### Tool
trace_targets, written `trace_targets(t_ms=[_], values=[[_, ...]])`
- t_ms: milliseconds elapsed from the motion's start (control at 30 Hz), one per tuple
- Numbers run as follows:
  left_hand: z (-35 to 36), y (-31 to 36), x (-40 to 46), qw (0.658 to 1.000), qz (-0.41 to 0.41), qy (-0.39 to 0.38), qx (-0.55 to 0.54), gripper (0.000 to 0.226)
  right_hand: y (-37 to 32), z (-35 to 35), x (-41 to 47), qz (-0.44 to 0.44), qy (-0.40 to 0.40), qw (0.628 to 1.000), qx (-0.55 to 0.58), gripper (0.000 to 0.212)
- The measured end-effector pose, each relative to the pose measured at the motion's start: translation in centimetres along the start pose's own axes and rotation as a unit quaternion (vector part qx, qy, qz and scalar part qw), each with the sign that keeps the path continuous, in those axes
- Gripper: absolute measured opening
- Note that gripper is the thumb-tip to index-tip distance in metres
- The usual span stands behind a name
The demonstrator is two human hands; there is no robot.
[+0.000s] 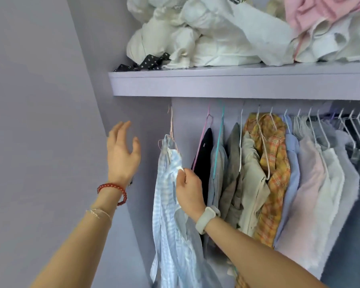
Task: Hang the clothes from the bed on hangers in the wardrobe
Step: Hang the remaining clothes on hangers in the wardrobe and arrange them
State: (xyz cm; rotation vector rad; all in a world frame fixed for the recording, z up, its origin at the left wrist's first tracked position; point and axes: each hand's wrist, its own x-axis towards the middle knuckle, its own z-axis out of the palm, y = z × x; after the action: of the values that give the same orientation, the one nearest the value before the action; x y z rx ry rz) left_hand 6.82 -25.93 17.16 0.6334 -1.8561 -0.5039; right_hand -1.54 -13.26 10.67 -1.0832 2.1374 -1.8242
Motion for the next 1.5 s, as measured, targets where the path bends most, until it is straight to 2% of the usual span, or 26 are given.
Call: trace_targets(t_ms=[167, 300, 367, 467, 633, 800, 967, 1067, 1167, 1333, 1500], values=[[2.1, -0.8, 7.4, 0.99, 0.113, -0.003, 0.087, 0.06, -1.0, 4.6, 8.4, 0.012, 0.128, 0.992, -0.015, 0.04], [4.2, -3.0, 10.2, 0.987, 0.106, -0.049, 0.109, 0.064, -0.8, 6.6, 14.4, 0.019, 0.235, 0.972, -0.02, 0.027], [4.9, -3.8, 10.6, 0.988, 0.117, -0.048, 0.085, 0.065, 0.0, 7.0, 16.5, 0.045, 0.25, 0.966, -0.04, 0.029], [5.3, -4.4, 10.8, 0.99, 0.124, -0.041, 0.049, 0.066, 2.0, 7.1, 18.0, 0.098, 0.222, 0.965, -0.102, 0.031], [5.7, -5.1, 11.0, 0.989, 0.139, -0.035, 0.031, 0.071, 4.1, 7.6, 17.6, 0.1, 0.123, 0.981, -0.109, 0.022], [6.0, -5.2, 11.2, 0.988, 0.149, -0.013, 0.024, 0.071, 4.6, 6.5, 17.2, 0.121, 0.044, 0.978, -0.163, 0.032], [7.0, -5.6, 7.8, 0.995, 0.096, 0.009, -0.034, 0.057, 3.6, 5.5, 13.5, 0.064, 0.026, 0.989, -0.127, 0.055], [8.4, -6.1, 4.6, 0.996, 0.068, -0.038, -0.054, 0.051, 2.7, 3.3, 9.7, -0.02, 0.058, 0.991, -0.123, 0.047], [10.4, -5.0, 1.7, 0.99, 0.069, -0.116, -0.045, 0.054, 3.9, -0.4, 6.5, -0.084, 0.123, 0.964, -0.222, 0.048], [13.5, -0.2, -4.7, 0.959, 0.177, -0.221, -0.014, 0.05, 6.8, -9.3, -0.5, -0.035, 0.175, 0.902, -0.393, 0.045], [14.9, 5.3, -15.3, 0.898, 0.26, -0.355, -0.023, 0.05, 7.7, -17.8, -12.4, 0.085, 0.235, 0.841, -0.479, 0.053]])
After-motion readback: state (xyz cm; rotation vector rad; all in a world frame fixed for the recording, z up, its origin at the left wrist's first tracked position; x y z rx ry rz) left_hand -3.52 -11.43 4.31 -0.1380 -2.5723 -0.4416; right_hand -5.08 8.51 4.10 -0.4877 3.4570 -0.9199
